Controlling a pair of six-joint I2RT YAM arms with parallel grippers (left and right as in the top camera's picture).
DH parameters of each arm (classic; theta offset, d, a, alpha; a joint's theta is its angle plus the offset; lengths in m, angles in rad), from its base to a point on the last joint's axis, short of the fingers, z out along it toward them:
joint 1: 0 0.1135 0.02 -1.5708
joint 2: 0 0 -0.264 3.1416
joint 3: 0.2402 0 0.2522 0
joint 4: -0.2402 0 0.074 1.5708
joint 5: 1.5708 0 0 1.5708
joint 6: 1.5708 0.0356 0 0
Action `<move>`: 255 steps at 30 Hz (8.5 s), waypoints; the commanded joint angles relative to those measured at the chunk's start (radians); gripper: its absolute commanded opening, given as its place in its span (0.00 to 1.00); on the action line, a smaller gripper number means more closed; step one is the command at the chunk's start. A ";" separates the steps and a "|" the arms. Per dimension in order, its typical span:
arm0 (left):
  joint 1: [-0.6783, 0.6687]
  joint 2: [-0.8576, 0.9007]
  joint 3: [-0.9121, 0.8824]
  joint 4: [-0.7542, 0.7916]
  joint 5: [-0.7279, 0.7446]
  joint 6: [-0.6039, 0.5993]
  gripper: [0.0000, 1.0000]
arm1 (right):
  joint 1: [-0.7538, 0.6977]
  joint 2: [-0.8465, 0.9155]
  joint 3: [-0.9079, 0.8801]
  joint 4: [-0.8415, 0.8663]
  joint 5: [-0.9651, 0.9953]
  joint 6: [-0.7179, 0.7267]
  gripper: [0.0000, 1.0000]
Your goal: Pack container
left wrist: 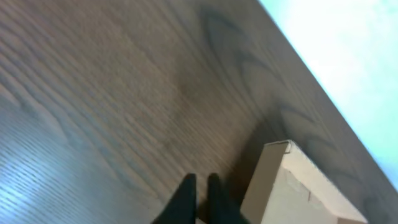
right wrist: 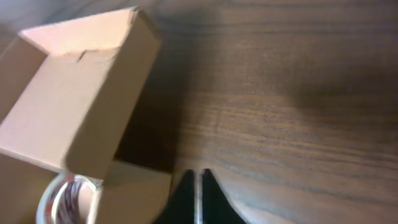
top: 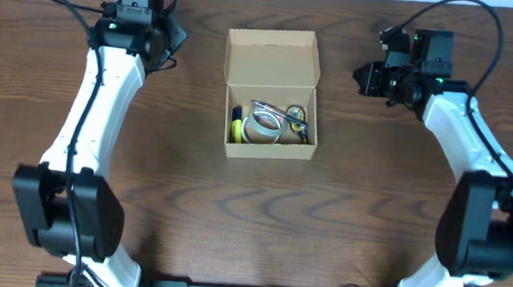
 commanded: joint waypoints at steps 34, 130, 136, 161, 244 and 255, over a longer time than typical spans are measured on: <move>0.052 0.404 -0.003 0.282 0.669 -0.129 0.06 | 0.018 0.335 0.026 0.403 -0.309 0.327 0.01; 0.034 0.068 0.006 -0.113 0.831 0.477 0.06 | 0.147 -0.009 0.204 -0.180 -0.394 -0.126 0.01; 0.034 0.031 0.006 -0.246 0.738 0.528 0.06 | 0.233 -0.027 0.204 -0.290 -0.288 -0.167 0.01; 0.034 -0.187 0.006 -0.429 0.338 0.507 0.05 | 0.548 -0.029 0.190 -0.520 0.240 -0.173 0.01; 0.034 -1.519 -0.777 -0.301 0.267 0.559 0.95 | 0.153 -1.273 -0.539 -0.540 -0.166 -0.535 0.99; 0.034 -1.518 -0.827 -0.204 0.266 0.463 0.96 | 0.151 -1.297 -0.539 -0.520 -0.105 -0.524 0.99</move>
